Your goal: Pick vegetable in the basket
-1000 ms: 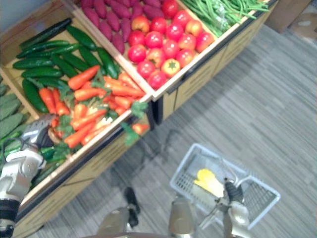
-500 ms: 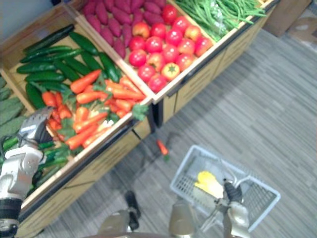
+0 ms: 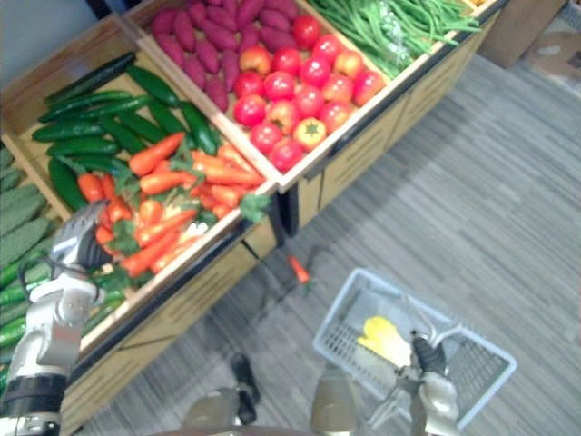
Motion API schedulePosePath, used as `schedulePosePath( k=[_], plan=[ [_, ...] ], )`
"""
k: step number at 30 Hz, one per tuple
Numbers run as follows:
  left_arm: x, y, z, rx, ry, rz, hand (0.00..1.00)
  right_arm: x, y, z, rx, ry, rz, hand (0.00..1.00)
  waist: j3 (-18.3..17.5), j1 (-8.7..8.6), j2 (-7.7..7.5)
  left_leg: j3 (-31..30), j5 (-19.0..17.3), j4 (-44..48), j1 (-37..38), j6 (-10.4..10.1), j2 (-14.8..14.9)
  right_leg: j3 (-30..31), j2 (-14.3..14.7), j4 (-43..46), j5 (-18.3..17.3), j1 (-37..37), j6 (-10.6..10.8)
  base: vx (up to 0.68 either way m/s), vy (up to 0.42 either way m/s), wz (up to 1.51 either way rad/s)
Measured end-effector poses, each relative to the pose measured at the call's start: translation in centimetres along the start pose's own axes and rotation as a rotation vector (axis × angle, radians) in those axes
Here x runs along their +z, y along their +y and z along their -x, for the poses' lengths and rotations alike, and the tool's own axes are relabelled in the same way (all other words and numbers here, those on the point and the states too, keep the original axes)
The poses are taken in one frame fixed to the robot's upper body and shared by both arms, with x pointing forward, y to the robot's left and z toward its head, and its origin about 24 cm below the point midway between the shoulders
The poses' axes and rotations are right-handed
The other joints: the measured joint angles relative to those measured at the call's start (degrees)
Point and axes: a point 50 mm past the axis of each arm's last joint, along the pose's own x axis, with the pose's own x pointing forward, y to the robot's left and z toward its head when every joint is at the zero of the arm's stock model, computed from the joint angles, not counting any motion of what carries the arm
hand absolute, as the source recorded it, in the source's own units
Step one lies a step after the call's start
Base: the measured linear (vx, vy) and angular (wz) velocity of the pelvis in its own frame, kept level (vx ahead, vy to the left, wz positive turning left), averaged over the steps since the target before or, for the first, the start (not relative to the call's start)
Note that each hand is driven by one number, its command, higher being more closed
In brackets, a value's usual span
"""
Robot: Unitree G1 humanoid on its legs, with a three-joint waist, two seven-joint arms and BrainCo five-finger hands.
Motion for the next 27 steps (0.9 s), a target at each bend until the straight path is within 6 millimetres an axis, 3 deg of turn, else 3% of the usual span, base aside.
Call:
schedulePosePath(
  k=[10,27],
  plan=[
    [-1.6,-1.4,0.3,-0.049,0.104,0.049,0.0,0.1,0.1,0.0,0.002,-0.001,0.0,1.0,0.0,-0.2,-0.02,0.19,-0.03,0.03,0.05,-0.03,0.09,-0.23,0.08,0.02,0.06,-0.21,-0.09,0.0,0.0,0.0],
    [-2.3,-3.4,0.2,-0.113,0.172,0.082,0.0,0.3,0.2,-0.1,0.009,-0.01,0.0,1.0,0.03,-0.56,-0.39,0.91,-0.16,-0.43,-1.1,-0.23,0.53,0.1,0.75,-0.34,0.4,-1.97,-0.51,0.0,-0.002,-0.02]
  ],
)
